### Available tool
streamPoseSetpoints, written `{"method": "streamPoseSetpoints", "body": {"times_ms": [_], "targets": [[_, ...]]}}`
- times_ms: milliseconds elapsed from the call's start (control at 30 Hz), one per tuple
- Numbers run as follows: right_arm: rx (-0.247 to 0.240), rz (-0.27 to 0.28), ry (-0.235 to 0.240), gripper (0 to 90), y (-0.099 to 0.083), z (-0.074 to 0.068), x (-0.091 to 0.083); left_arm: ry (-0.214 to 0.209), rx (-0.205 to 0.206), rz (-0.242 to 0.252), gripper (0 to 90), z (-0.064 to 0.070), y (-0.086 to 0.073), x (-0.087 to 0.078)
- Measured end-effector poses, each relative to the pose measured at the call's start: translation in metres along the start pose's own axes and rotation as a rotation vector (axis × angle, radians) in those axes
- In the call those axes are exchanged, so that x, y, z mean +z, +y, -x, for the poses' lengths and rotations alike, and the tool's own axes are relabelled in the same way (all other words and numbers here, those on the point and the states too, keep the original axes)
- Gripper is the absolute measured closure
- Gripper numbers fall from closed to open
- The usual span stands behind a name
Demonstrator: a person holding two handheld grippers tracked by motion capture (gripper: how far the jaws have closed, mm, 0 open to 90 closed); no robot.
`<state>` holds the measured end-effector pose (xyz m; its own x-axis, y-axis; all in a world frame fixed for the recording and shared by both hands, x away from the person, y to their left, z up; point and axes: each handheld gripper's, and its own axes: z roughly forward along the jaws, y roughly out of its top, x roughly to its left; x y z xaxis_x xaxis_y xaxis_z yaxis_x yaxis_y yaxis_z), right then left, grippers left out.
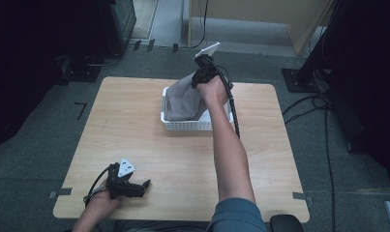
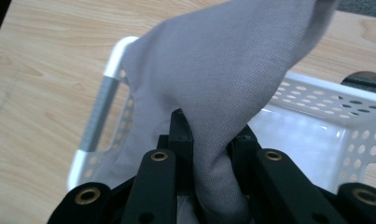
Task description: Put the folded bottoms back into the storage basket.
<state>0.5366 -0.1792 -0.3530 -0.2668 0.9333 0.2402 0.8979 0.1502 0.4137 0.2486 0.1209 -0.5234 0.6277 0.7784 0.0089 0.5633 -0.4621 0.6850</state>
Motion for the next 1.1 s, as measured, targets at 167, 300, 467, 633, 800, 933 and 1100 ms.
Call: {"method": "streamPoseSetpoints", "body": {"times_ms": [167,300,467,633,800,933,1100], "targets": [[0.037,0.023,0.018,76.6,-0.017,0.023,0.015,0.000,0.000,0.000,0.0,0.000,0.000,0.000],[0.068,0.032,0.026,76.4,-0.032,0.043,0.025,0.000,-0.001,0.000,0.0,0.000,0.000,0.000],[0.107,0.058,0.065,76.3,-0.048,0.064,0.039,0.000,-0.005,0.002,0.0,0.000,0.000,0.000],[0.128,0.077,0.089,76.2,-0.059,0.071,0.053,0.000,-0.001,0.000,0.0,0.000,0.000,0.000],[0.123,0.087,0.094,75.6,-0.063,0.074,0.062,-0.001,0.002,-0.003,0.0,0.000,0.000,0.000],[0.157,0.076,0.097,75.4,-0.068,0.079,0.068,-0.001,0.003,-0.003,0.0,0.000,0.000,0.000],[0.177,0.061,0.101,74.2,-0.075,0.083,0.074,-0.001,0.003,-0.003,0.0,0.000,0.000,0.000]]}}
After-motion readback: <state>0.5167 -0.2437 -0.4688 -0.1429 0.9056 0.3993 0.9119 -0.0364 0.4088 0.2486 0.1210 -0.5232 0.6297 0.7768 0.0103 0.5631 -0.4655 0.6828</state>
